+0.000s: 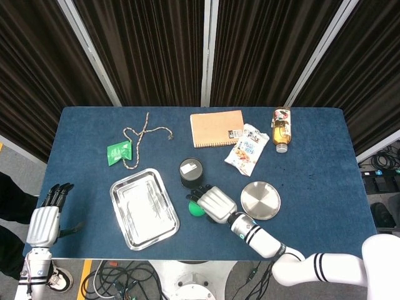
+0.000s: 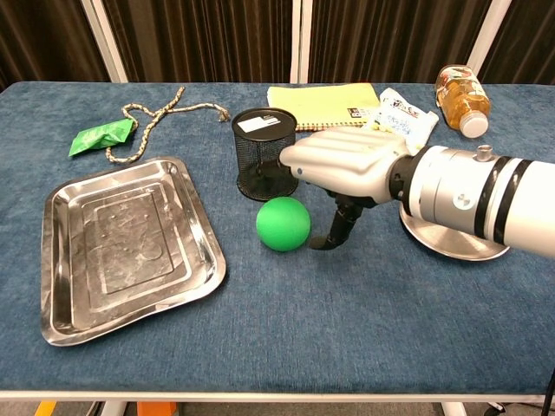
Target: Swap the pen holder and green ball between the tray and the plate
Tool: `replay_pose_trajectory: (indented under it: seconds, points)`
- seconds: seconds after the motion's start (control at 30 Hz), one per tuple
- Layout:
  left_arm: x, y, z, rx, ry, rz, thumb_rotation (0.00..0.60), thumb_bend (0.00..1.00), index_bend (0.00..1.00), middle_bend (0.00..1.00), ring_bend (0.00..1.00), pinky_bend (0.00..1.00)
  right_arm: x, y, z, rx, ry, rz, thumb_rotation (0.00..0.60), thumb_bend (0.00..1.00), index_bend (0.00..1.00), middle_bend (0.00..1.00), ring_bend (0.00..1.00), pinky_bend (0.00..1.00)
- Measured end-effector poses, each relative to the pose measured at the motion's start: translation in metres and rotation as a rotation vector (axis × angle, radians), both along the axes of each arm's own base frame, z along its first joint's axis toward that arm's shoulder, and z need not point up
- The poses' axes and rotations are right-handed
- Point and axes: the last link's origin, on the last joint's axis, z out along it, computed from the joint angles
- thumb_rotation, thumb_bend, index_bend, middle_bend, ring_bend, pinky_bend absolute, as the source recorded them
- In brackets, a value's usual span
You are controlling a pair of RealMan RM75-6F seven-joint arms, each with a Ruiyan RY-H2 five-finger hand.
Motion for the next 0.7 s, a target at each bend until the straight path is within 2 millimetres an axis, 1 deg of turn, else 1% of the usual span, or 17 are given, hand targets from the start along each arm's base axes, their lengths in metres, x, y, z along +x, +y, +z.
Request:
replay_pose_trajectory:
  seconds: [0.13, 0.27, 0.33, 0.4, 0.47, 0.6, 0.7]
  points:
    - [0.0, 0.0, 0.0, -0.001, 0.0, -0.002, 0.6, 0.09, 0.11, 0.09, 0.04, 0.26, 0.004, 0.0, 0.013, -0.029, -0.033, 0.011, 0.6, 0.15, 0.09, 0.16, 0.1, 0.26]
    - [0.001, 0.0, 0.0, 0.0, -0.003, -0.006, 0.6, 0.09, 0.11, 0.09, 0.04, 0.26, 0.013, -0.005, 0.037, -0.094, -0.108, 0.021, 0.6, 0.12, 0.03, 0.14, 0.07, 0.24]
    - [0.0, 0.0, -0.001, -0.003, -0.004, -0.006, 0.6, 0.09, 0.11, 0.09, 0.04, 0.26, 0.018, -0.011, 0.047, -0.123, -0.15, 0.017, 0.6, 0.09, 0.0, 0.09, 0.02, 0.18]
    - [0.0, 0.0, -0.002, -0.006, -0.004, -0.006, 0.6, 0.09, 0.11, 0.09, 0.04, 0.26, 0.023, -0.019, 0.055, -0.142, -0.178, 0.01, 0.6, 0.06, 0.0, 0.03, 0.0, 0.1]
    - [0.0, -0.001, -0.002, -0.005, -0.005, -0.005, 0.6, 0.09, 0.11, 0.09, 0.04, 0.26, 0.025, -0.027, 0.056, -0.143, -0.171, -0.006, 0.6, 0.04, 0.0, 0.0, 0.0, 0.06]
    - [-0.003, -0.001, -0.001, -0.004, -0.011, 0.004, 0.6, 0.09, 0.11, 0.09, 0.04, 0.26, 0.03, -0.044, 0.05, -0.13, -0.123, -0.051, 0.6, 0.04, 0.0, 0.0, 0.0, 0.05]
    - [-0.005, -0.002, -0.001, -0.006, -0.014, 0.008, 0.6, 0.09, 0.11, 0.09, 0.04, 0.26, 0.037, -0.059, 0.042, -0.114, -0.081, -0.08, 0.6, 0.04, 0.0, 0.0, 0.0, 0.05]
